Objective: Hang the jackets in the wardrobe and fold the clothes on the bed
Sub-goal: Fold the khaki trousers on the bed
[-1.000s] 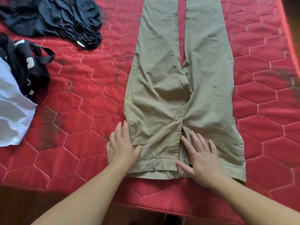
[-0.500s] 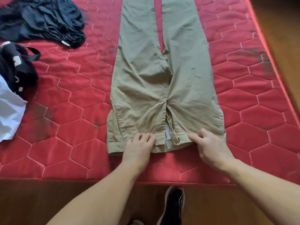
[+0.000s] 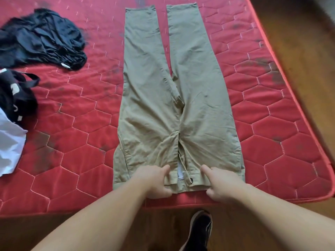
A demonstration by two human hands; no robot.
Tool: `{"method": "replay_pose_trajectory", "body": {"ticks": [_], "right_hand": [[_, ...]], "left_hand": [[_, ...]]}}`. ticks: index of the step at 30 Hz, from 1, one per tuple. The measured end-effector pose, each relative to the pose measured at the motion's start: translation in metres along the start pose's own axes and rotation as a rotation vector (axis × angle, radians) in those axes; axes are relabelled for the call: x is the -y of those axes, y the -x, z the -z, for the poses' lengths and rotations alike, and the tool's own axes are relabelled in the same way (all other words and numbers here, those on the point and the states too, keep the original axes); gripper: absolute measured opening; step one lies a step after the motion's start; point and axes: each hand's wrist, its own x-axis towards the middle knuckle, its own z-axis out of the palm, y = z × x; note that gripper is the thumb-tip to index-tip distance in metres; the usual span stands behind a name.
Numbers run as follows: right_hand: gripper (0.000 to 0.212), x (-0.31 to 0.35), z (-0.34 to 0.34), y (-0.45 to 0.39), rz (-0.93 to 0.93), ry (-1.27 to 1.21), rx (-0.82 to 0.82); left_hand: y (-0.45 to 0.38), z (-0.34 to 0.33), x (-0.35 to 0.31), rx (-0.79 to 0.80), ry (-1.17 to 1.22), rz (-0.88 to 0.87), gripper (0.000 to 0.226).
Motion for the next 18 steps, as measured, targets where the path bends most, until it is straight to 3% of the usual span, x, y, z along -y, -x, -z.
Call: {"method": "replay_pose_trajectory", "body": {"ticks": [3, 7, 12, 15, 18], "right_hand": [[0.034, -0.008, 0.022, -0.008, 0.022, -0.017, 0.021], [0.027, -0.025, 0.064, -0.039, -0.041, -0.046, -0.202], [0.056, -0.053, 0.109, -0.108, -0.042, 0.101, -0.358], [0.06, -0.071, 0.135, -0.159, -0.047, 0.096, -0.387], [0.062, -0.093, 0.164, -0.209, -0.047, 0.108, -0.37]], "left_hand": [[-0.012, 0.026, 0.002, -0.05, 0.036, -0.02, 0.048], [-0.045, 0.067, 0.007, -0.243, 0.114, -0.03, 0.045], [-0.115, 0.113, 0.019, -0.399, 0.124, -0.034, 0.059], [-0.166, 0.142, 0.025, -0.47, 0.122, 0.015, 0.058], [-0.215, 0.171, 0.035, -0.436, 0.098, 0.102, 0.06]]}}
